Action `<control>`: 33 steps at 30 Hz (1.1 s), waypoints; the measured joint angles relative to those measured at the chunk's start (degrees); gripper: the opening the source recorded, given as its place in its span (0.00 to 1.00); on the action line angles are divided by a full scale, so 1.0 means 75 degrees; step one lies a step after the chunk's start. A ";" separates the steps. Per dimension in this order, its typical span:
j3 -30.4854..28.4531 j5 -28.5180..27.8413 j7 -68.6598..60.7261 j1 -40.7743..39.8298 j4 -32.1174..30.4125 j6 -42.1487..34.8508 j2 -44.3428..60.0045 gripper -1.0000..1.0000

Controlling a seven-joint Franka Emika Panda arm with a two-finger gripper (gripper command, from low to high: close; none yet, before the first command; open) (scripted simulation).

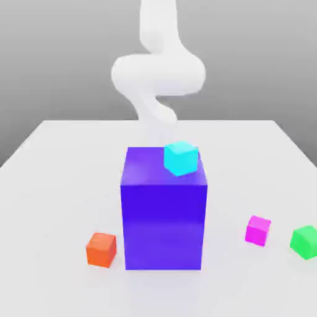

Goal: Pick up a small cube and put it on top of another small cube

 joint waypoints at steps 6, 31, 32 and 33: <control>0.0261 0.0467 -0.1041 0.1175 -0.1023 0.1092 0.1663 0.50; 0.0331 -0.1616 -0.1271 0.4345 -0.3223 0.5415 0.7712 0.00; 0.0332 -0.1620 -0.1267 0.4343 -0.3223 0.5414 0.7712 0.00; 0.0332 -0.1625 -0.1261 0.4343 -0.3223 0.5413 0.7712 0.00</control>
